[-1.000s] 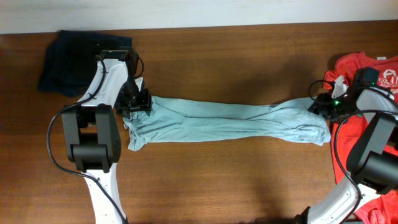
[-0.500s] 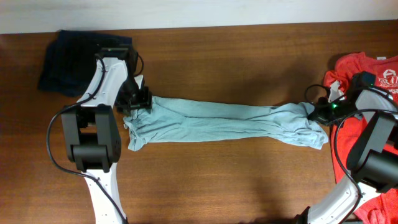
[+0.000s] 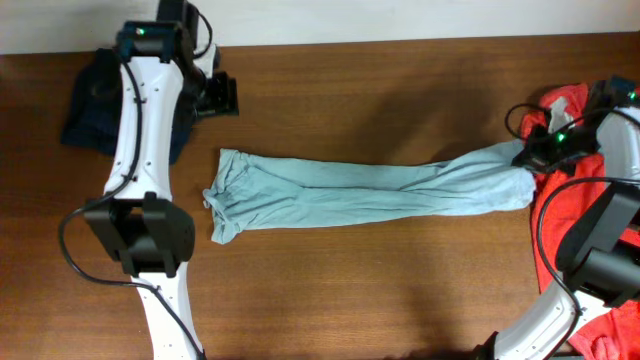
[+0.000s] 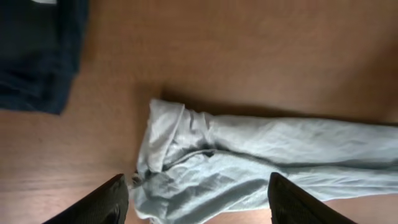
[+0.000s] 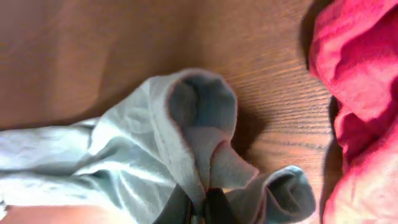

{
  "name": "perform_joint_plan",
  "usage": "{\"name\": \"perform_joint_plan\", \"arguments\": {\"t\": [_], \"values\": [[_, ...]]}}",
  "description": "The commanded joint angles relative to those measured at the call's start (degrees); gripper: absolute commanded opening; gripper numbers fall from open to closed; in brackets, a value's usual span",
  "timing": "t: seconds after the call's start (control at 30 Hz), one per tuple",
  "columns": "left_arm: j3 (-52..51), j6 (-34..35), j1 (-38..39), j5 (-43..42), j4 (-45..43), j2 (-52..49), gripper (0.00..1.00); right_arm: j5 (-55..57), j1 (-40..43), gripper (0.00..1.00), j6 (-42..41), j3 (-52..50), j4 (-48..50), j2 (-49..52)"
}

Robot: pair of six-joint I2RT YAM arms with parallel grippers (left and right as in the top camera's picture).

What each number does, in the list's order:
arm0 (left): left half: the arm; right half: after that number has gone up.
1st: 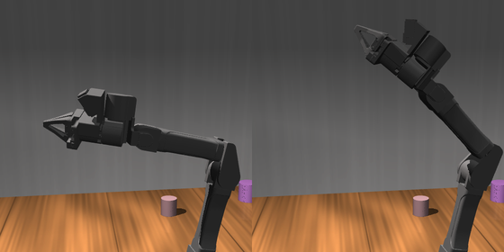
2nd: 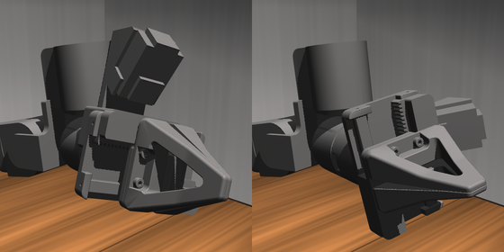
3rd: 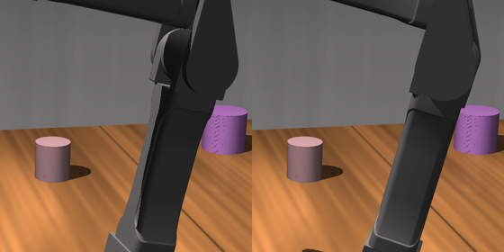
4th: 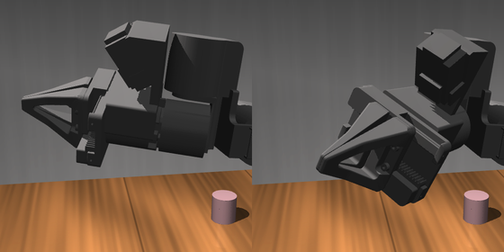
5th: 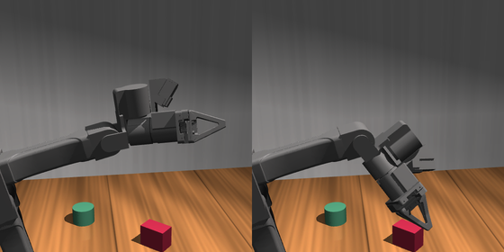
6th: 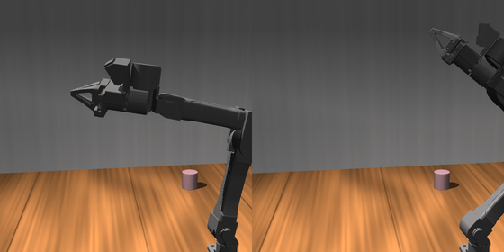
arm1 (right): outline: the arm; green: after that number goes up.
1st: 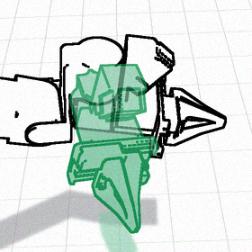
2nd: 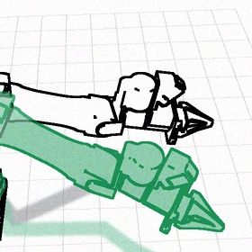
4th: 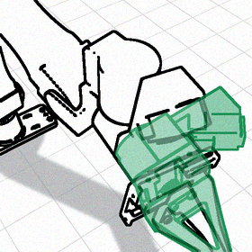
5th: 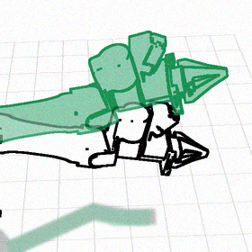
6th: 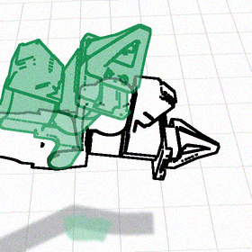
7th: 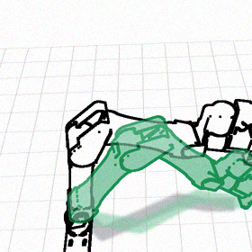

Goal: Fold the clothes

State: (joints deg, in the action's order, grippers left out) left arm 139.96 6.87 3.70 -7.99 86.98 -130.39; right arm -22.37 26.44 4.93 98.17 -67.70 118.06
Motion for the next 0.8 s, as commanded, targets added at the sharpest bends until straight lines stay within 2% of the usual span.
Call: {"name": "perform_joint_plan", "arguments": {"t": [0.0,0.23,0.43,0.77], "values": [[3.39,-0.33,-1.05,-0.81,0.72,0.02,0.72,0.07,-2.12,0.04,0.90,5.55,-3.67,0.26],[3.52,-0.35,-4.52,-0.76,1.40,0.02,0.73,0.02,-8.52,0.04,0.59,10.97,-10.21,0.15],[3.50,-0.33,-8.22,2.43,1.81,0.02,0.73,0.13,-16.52,0.04,-0.15,10.71,-10.45,0.20],[3.50,-0.33,-10.43,3.30,1.86,0.00,0.73,5.88,-30.91,0.04,-12.63,10.69,-10.45,0.28]]}}
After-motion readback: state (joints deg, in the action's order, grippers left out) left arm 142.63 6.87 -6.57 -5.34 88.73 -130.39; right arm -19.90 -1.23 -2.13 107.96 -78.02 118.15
